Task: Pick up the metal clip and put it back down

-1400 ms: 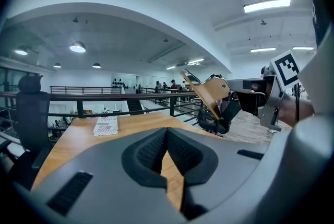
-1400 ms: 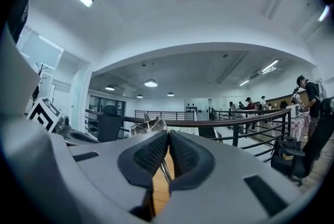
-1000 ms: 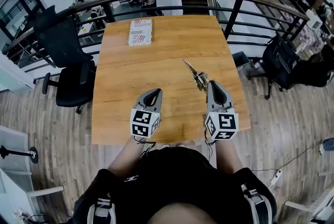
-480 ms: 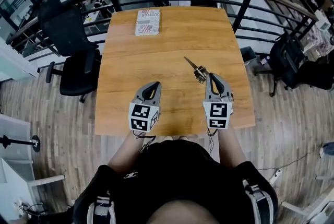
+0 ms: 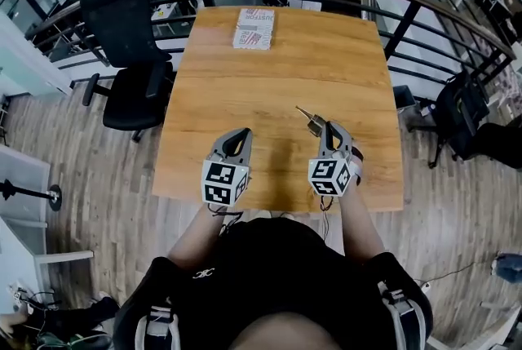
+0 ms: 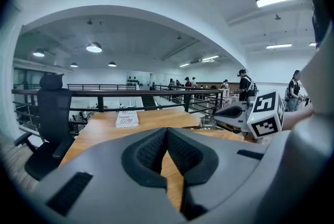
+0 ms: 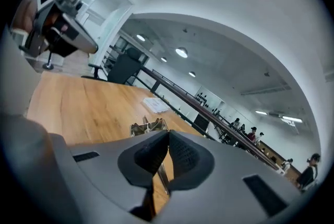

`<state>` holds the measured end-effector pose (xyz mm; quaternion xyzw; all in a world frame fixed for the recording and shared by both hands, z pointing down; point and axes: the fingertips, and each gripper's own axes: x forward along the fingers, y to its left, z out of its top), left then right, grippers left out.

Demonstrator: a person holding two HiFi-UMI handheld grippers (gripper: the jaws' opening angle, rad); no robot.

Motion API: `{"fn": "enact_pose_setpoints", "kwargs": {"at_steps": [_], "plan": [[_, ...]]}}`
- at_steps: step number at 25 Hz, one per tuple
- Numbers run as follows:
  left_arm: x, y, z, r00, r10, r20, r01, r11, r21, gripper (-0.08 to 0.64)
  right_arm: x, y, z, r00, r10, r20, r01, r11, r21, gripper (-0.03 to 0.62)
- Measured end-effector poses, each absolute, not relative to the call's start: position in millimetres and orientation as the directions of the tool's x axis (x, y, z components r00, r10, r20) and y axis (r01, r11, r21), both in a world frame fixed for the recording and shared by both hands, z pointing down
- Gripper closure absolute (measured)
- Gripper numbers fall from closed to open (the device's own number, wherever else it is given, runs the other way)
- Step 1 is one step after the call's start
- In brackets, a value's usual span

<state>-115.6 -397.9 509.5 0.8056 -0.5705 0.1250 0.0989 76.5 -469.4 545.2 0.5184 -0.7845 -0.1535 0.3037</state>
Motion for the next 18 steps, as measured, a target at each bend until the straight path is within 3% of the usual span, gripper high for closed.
{"fn": "enact_pose_setpoints", "kwargs": {"at_steps": [8, 18], "plan": [[-149, -379, 511, 0.241, -0.918, 0.316, -0.969, -0.244, 0.028, 0.546, 60, -468, 615, -0.245, -0.871, 0.425, -0.612, 0.479, 0.63, 0.568], [-176, -372, 515, 0.189, -0.929, 0.319, -0.981, -0.189, 0.031, 0.546, 42, -454, 684, -0.249, -0.784, 0.568, -0.557, 0.596, 0.578, 0.568]]}}
